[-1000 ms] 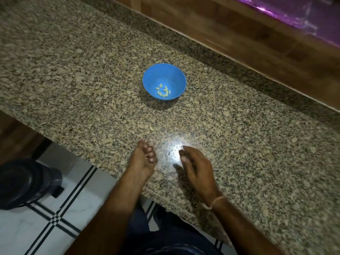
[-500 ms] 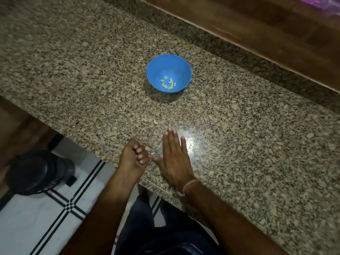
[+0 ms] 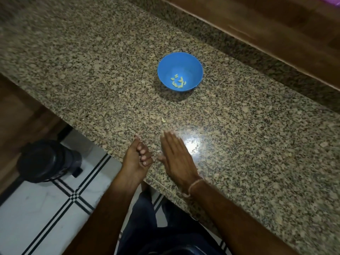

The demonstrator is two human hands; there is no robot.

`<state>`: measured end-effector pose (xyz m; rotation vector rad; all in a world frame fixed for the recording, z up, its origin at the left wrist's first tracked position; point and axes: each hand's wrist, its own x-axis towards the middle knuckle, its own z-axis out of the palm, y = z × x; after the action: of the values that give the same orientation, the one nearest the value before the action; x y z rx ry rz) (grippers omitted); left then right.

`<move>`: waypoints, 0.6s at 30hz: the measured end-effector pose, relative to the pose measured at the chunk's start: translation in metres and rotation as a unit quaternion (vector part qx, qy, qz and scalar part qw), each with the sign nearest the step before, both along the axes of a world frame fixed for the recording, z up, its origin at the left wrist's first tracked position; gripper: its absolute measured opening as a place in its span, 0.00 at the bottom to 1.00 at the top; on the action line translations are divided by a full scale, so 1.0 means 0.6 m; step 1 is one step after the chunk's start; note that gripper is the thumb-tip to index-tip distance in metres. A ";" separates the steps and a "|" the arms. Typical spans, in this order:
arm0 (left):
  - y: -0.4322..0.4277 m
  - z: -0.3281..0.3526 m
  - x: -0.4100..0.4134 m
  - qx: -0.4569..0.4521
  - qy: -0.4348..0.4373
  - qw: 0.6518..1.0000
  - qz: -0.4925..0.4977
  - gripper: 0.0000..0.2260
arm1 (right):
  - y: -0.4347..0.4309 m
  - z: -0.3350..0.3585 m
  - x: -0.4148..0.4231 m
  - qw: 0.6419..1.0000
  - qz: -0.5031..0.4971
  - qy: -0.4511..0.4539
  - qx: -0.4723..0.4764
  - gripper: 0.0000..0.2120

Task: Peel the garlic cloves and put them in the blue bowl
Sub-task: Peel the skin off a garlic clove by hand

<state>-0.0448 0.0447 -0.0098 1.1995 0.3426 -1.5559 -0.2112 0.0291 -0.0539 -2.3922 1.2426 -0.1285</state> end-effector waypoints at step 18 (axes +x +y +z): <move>0.007 -0.003 -0.014 0.013 0.016 0.999 -0.027 0.23 | 0.003 0.035 -0.013 0.994 -0.100 -0.015 -0.052 0.13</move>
<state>-0.0532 0.0489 -0.0113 1.2142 0.3562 -1.6224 -0.2190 0.0307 -0.0327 -2.3370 1.4925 -0.2945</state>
